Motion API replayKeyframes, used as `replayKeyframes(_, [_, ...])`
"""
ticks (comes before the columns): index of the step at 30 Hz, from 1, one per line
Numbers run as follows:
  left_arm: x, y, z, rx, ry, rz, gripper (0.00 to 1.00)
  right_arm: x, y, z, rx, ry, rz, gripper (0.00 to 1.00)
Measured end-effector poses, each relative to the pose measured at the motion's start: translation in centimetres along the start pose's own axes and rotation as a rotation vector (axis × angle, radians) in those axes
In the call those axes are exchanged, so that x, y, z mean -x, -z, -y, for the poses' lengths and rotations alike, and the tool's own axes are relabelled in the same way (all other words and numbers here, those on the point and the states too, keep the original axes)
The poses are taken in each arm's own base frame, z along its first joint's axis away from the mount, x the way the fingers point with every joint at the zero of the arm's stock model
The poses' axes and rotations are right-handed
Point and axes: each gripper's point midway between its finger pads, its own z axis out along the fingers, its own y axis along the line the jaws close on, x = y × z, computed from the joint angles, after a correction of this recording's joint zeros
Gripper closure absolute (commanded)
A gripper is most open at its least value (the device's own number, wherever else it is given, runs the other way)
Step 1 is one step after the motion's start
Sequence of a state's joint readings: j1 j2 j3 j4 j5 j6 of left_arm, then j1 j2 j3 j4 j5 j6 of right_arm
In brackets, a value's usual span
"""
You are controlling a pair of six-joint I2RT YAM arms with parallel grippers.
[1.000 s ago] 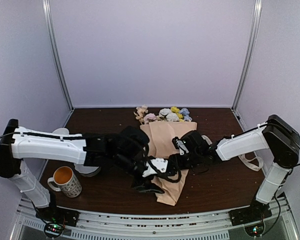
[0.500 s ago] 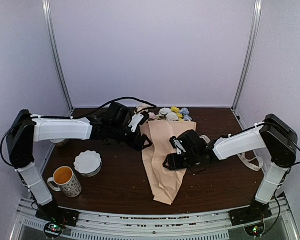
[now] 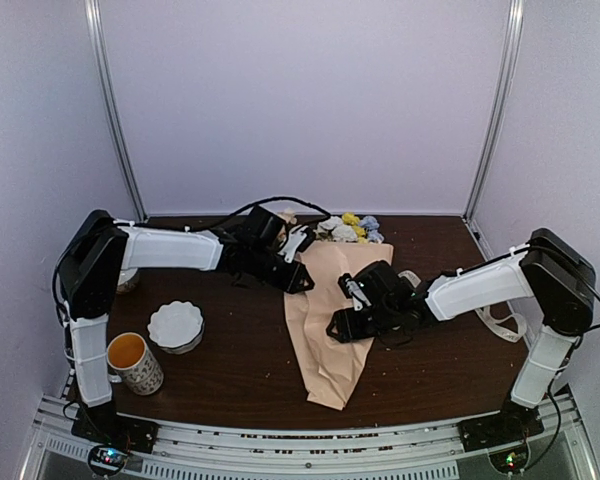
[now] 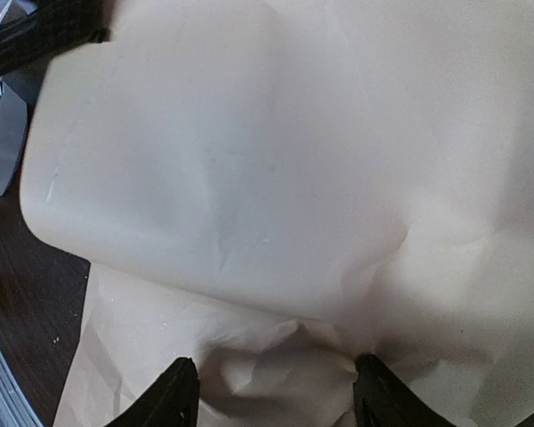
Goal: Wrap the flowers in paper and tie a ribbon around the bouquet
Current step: Adjust the folded wrapping paper at the center of the board.
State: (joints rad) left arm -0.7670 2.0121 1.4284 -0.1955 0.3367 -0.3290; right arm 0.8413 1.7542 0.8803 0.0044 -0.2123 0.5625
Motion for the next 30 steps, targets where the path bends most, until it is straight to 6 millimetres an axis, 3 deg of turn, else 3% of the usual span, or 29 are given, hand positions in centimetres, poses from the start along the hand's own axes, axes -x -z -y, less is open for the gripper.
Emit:
replayKeyframes(5, [-0.3, 0.1, -1.2, 0.012, 0.023, 0.004, 1.0, -0.1, 0.3, -0.1, -0.001, 0.031, -0.004, 0.38])
replayKeyframes(9, [-2.2, -0.6, -3.4, 0.035, 0.086, -0.031, 1.0, -0.3, 0.4, -0.5, 0.009, 0.074, -0.013, 0.39])
replayKeyframes(15, [-5.9, -3.3, -5.5, 0.036, 0.16, -0.088, 1.0, -1.6, 1.5, -1.7, 0.007, 0.197, -0.045, 0.39])
replayKeyframes(18, [-5.7, -3.5, -5.5, 0.019, 0.173, -0.071, 1.0, -2.6, 3.7, -4.4, 0.026, 0.322, -0.048, 0.39])
replayKeyframes(22, [-5.5, -3.7, -5.5, -0.005, 0.193, -0.047, 1.0, -4.0, 7.0, -10.6, 0.107, 0.498, -0.016, 0.38])
replayKeyframes(25, [-5.5, -3.8, -5.6, -0.023, 0.21, -0.037, 1.0, -5.8, 8.0, -13.6, 0.122, 0.578, -0.025, 0.36])
replayKeyframes(28, [-5.4, -3.8, -5.6, -0.033, 0.215, -0.03, 1.0, -6.5, 8.1, -14.1, 0.056, 0.619, -0.041, 0.36])
replayKeyframes(30, [-5.4, -3.8, -5.5, -0.036, 0.215, -0.028, 1.0, -7.7, 6.9, -13.8, -0.024, 0.653, -0.084, 0.37])
